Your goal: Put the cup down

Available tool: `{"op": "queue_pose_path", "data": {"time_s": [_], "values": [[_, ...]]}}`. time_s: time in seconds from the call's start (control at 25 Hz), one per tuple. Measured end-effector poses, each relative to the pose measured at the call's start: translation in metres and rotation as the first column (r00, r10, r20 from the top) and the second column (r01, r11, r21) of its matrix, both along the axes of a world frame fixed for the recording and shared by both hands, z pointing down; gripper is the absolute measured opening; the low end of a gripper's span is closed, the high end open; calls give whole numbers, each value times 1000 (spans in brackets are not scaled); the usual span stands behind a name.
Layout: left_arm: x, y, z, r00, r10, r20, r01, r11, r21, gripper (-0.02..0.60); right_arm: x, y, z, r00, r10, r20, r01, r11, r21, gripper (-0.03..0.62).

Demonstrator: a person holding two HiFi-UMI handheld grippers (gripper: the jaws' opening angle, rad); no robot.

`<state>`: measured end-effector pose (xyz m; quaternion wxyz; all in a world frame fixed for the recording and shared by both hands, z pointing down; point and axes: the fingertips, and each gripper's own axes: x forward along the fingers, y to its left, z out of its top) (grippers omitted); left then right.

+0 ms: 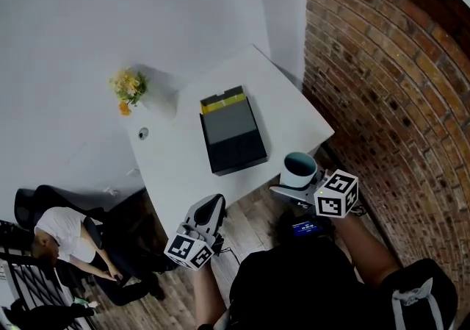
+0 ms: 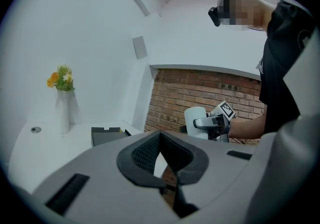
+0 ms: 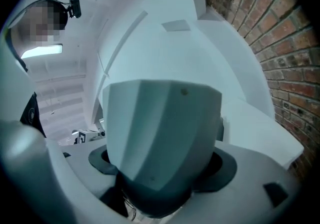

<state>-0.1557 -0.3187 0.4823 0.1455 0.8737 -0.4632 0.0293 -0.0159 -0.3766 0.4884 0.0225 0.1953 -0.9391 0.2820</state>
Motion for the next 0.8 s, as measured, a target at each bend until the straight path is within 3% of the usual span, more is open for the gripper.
{"op": "queue_pose_path", "data": {"time_s": [0.44,0.8], "values": [[-9,-26,6,1000,10,-1,-10,1000,-15,8,-15,-25,6,1000,-1,9,1,1000,-24,397],[-5,-26,5,995,95,-31,-96,995,-5,8,-47,-22,-2,1000,-10,-10,10,1000,-5,397]]}}
